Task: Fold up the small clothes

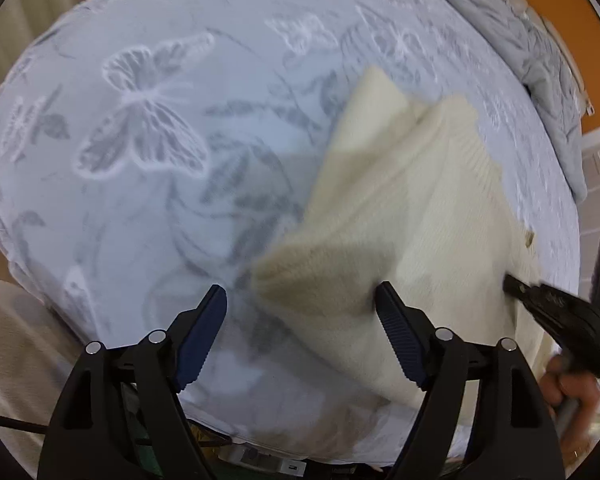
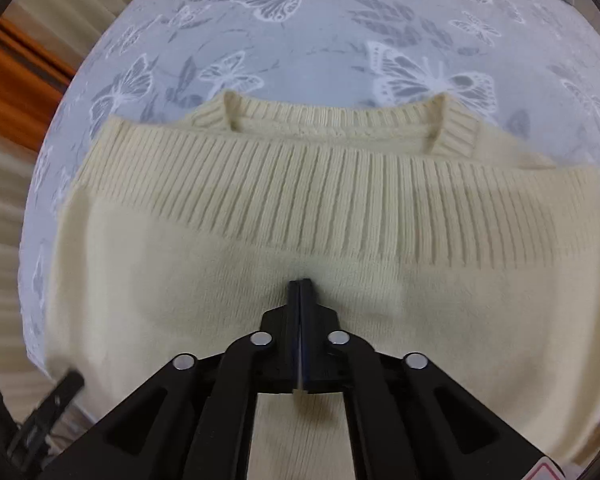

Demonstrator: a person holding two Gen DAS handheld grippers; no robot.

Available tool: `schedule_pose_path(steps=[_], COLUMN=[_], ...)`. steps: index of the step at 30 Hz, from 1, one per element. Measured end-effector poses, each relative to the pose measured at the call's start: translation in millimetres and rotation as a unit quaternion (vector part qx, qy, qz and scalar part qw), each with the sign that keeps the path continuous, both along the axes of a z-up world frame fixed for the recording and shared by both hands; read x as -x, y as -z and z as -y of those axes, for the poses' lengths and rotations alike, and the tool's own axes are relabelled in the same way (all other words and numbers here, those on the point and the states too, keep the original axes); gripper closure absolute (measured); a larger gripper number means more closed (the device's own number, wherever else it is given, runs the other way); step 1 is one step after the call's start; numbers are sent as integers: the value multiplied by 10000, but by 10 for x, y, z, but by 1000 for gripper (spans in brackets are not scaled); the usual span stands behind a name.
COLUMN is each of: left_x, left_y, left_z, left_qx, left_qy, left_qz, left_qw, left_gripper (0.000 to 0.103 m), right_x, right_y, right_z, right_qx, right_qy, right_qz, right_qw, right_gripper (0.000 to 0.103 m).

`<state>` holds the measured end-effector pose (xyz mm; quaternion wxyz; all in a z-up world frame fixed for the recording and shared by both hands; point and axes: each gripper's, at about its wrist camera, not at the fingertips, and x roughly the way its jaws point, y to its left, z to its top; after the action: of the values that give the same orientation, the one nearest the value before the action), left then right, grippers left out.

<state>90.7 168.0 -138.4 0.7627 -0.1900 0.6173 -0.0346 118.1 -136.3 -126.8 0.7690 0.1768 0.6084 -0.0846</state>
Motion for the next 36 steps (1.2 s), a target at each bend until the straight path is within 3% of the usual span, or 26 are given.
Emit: schedule_pose_path(steps=[5, 6, 9, 14, 17, 19, 23, 26, 29, 31, 33, 34, 35, 36], left_x=[-92, -105, -176, -103, 58, 227, 544, 792, 991, 1110, 1250, 1300, 1341, 1357], left_y=[141, 138, 10, -601, -1191, -1546, -1845, -1784, -1437, -1079, -854, -867, -906, -980], left_z=[-22, -37, 70, 297, 713, 1075, 1869, 2408, 2915, 3210, 3280, 3264, 3185, 3072], left_qx=[139, 184, 215, 163, -27, -27, 18, 6, -196, -529, -1133, -1191, -1131, -955], left_qy=[-174, -278, 15, 366, 1124, 1641, 2603, 3175, 3723, 4142, 4326, 4293, 4249, 4203], left_qz=[-60, 11, 181, 803, 1602, 2038, 2400, 2400, 2082, 1720, 1604, 1677, 1759, 1794], left_qw=[9997, 9994, 9996, 9960, 9807, 9652, 9352, 9174, 9043, 8922, 8800, 8794, 8808, 8843], left_gripper=[20, 33, 69, 80, 83, 84, 85, 85, 84, 81, 78, 76, 65, 52], right_x=[-114, -119, -127, 4, 298, 599, 1244, 1719, 2138, 2300, 2379, 2443, 2459, 2456], right_y=[-9, -12, -6, -115, -340, -528, -779, -851, -855, -808, -790, -814, -856, -889], right_z=[-154, -184, -185, -60, 46, 133, 414, 757, 1121, 1302, 1391, 1414, 1413, 1408], right_qx=[425, 513, 559, 176, -192, -248, -237, -266, -191, -296, -421, -467, -535, -596], right_qy=[-283, -349, -410, -177, 117, 191, 393, 819, 1280, 1496, 1596, 1605, 1563, 1524], right_qz=[-55, -41, 17, 300, 719, 1057, 1397, 1476, 1400, 1308, 1260, 1291, 1391, 1481], right_qw=[9987, 9981, 9976, 9992, 9972, 9939, 9891, 9853, 9817, 9796, 9782, 9774, 9764, 9753], right_gripper=[103, 103, 103, 103, 100, 97, 94, 89, 86, 83, 77, 71, 66, 53])
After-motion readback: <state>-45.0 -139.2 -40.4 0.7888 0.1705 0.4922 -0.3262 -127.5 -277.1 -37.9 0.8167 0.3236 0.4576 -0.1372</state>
